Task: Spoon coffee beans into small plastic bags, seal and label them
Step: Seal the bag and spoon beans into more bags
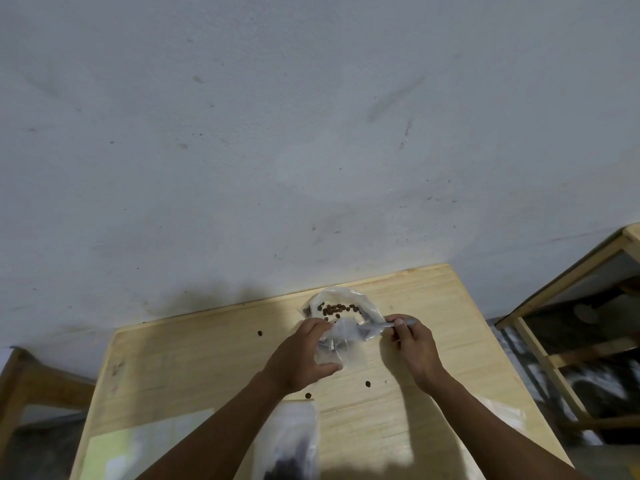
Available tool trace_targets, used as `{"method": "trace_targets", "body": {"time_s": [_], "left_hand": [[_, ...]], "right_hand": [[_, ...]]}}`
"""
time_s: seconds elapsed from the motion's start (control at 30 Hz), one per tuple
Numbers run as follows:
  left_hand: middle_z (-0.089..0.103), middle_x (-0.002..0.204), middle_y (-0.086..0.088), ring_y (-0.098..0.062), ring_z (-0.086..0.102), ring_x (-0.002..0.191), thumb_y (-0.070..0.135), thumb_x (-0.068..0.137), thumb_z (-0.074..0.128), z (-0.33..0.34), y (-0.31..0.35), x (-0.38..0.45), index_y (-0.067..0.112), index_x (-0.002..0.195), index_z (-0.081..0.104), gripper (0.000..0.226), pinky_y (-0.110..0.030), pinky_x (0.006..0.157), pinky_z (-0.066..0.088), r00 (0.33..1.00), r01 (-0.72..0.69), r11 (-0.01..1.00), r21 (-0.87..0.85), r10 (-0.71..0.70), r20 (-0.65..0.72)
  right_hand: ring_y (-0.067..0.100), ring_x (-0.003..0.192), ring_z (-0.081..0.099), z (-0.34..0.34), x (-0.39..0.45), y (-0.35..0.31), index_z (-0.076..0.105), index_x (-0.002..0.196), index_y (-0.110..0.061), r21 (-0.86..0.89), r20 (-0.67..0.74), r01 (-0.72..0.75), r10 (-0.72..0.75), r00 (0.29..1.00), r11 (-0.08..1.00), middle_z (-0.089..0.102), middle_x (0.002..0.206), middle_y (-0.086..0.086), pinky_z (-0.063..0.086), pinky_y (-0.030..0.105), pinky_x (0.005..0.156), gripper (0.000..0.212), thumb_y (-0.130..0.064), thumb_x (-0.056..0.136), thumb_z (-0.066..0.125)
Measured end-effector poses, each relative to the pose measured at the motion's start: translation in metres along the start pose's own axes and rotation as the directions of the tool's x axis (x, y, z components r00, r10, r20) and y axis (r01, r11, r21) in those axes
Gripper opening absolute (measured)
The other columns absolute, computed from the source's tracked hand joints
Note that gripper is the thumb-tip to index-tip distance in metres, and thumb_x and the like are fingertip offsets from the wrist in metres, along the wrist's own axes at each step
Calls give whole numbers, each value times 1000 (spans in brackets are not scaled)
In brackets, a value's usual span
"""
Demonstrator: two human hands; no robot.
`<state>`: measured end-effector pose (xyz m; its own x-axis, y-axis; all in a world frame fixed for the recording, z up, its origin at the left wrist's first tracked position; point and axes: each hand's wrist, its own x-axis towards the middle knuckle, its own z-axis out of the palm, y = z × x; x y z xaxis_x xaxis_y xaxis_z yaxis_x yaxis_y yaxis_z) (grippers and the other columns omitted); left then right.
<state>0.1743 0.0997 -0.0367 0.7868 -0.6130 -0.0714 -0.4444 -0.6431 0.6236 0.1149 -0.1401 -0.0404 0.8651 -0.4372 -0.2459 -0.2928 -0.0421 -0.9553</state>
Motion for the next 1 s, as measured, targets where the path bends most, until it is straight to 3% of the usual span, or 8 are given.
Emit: {"method": "trace_targets", "body": {"time_s": [0.13,0.27,0.4,0.53,0.67,0.83,0.93,1.0], "left_hand": [[46,139,9,-7,49,122,60,75,70,4,1,2,22,140,45,80,-22,96,46,1000,-11,1000,-3,11,-15],[45,142,10,-6,49,123,61,76,70,-1,0,0,23,143,42,83,-21,94,45,999,-33,999,25,33,-3],[42,146,10,-8,49,125,59,76,71,-8,-3,-6,23,143,42,82,-23,93,48,995,-103,993,59,102,17],[37,150,9,-7,43,133,59,79,67,-8,0,-6,23,144,42,78,-26,92,52,979,-204,972,119,205,8],[38,151,5,-9,40,136,57,81,66,-10,6,-3,19,144,43,77,-25,94,50,968,-247,958,148,250,-8],[36,152,3,-12,42,135,54,81,68,-11,5,-3,21,146,40,78,-28,96,51,975,-223,967,123,222,19],[35,151,5,-10,41,136,54,79,70,-10,2,-5,22,146,39,81,-24,100,47,980,-196,976,95,192,41],[37,150,6,-8,40,135,54,79,71,-11,1,-6,21,146,40,81,-17,103,39,984,-174,982,74,172,41]], "right_hand": [[16,70,54,1,1,-7,70,94,-8,44,27,-137,136,990,990,63,80,8,45,19,63,27,-6,101,43],[19,70,54,4,5,-15,69,91,-4,147,-64,-227,239,969,963,62,78,10,46,27,65,28,-2,97,43],[20,71,56,9,5,-16,69,100,-9,117,-226,-91,116,967,989,62,77,7,48,36,74,27,-9,99,41],[19,78,61,23,-9,-15,66,104,-17,47,-329,34,-17,944,998,66,83,3,48,33,76,25,-17,103,40],[21,89,61,38,-16,-7,67,106,-15,84,-283,-37,59,957,996,67,94,6,48,30,79,25,-14,102,42],[18,69,55,44,-24,-10,67,100,-2,236,-173,-195,239,956,952,61,81,8,45,12,55,26,-4,101,42],[18,72,57,41,-20,-13,70,96,-2,254,-140,-270,311,940,929,65,91,12,47,23,64,25,-2,98,44],[17,71,55,37,-17,-16,70,96,-2,281,-156,-279,331,931,918,64,88,10,45,23,63,26,-1,98,44]]}}
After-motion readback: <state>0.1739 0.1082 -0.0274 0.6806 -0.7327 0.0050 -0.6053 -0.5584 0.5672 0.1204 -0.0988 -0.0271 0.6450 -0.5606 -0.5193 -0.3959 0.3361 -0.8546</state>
